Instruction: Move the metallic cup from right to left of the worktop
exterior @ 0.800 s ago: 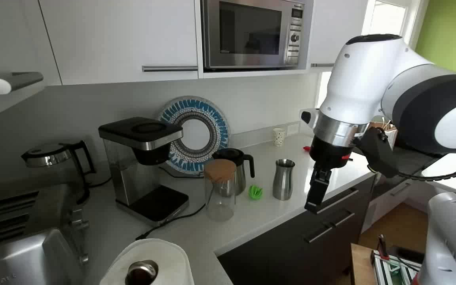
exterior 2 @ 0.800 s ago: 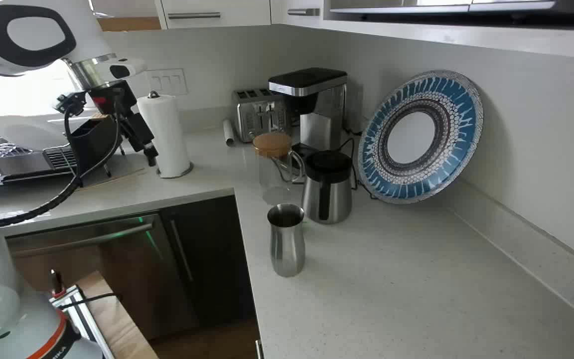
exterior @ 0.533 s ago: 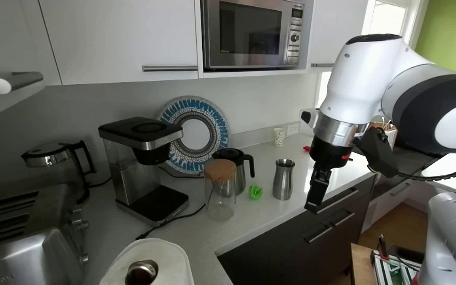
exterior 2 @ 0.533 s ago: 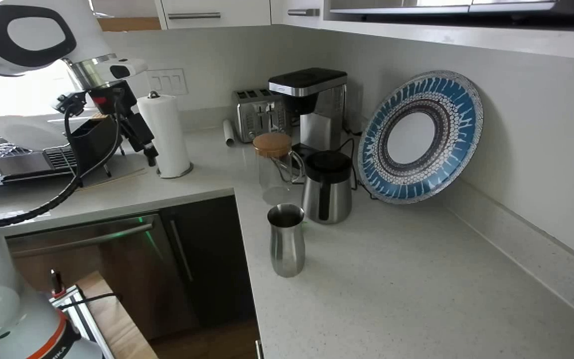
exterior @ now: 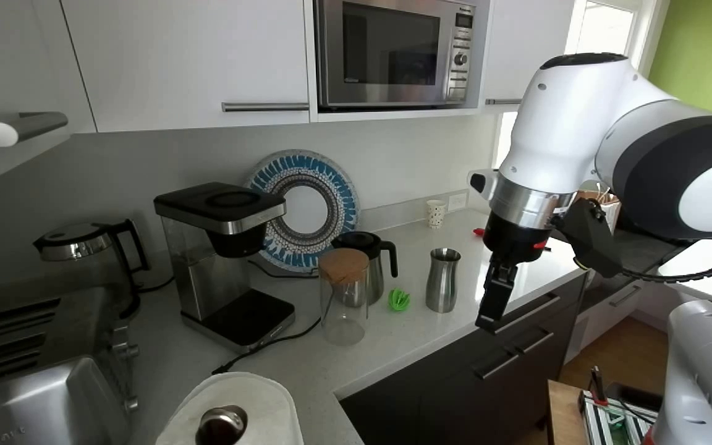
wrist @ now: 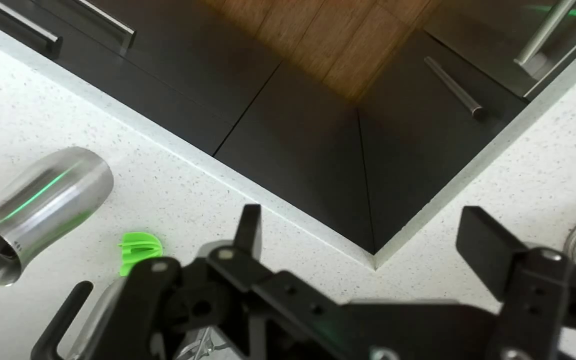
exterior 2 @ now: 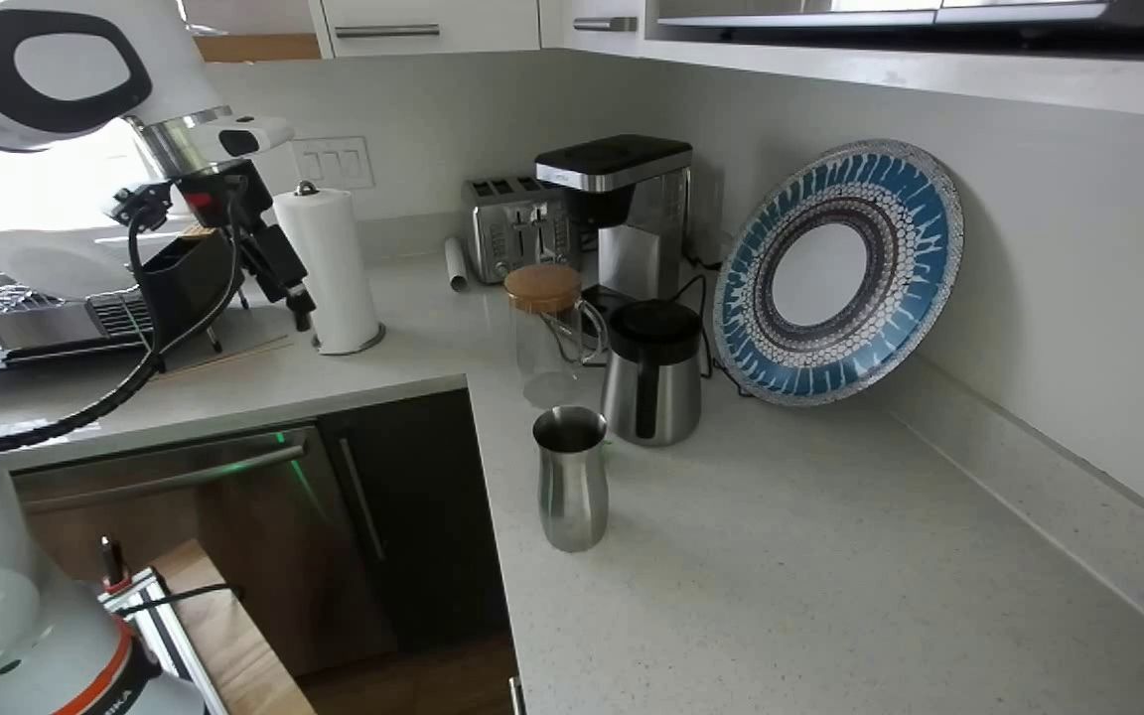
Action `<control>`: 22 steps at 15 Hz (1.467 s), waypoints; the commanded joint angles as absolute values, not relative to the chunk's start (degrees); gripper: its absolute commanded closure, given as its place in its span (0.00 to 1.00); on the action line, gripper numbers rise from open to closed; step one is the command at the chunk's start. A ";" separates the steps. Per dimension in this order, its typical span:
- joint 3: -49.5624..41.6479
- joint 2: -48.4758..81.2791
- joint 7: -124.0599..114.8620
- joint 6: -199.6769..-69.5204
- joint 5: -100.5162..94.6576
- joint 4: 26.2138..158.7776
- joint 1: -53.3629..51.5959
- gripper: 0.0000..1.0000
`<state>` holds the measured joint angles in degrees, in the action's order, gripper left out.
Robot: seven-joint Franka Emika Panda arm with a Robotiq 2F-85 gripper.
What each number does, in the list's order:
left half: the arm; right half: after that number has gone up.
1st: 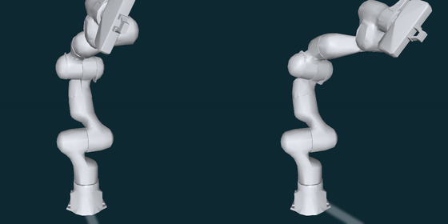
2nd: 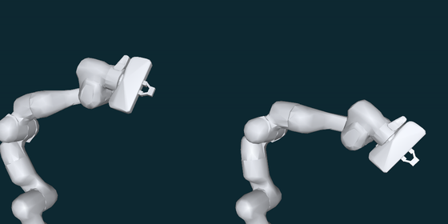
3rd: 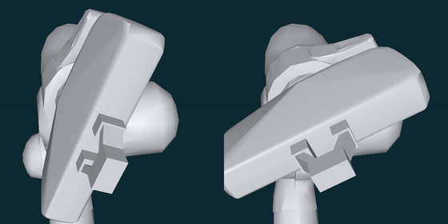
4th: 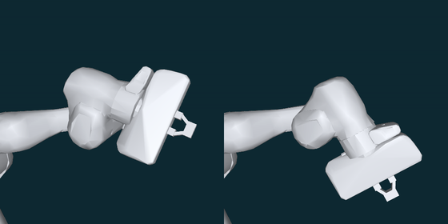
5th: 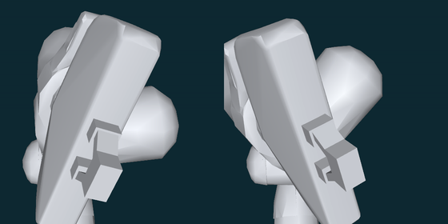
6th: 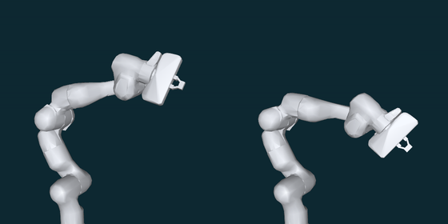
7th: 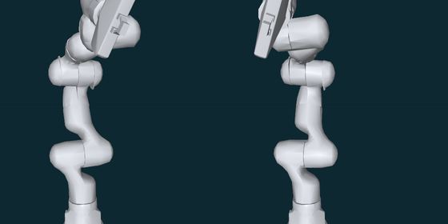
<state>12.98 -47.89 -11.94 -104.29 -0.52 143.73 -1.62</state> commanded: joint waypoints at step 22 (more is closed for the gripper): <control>-1.32 -42.88 -8.88 -106.34 -11.20 138.32 9.67 0.00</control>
<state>3.81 -47.56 -12.42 -106.66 -8.22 141.85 6.84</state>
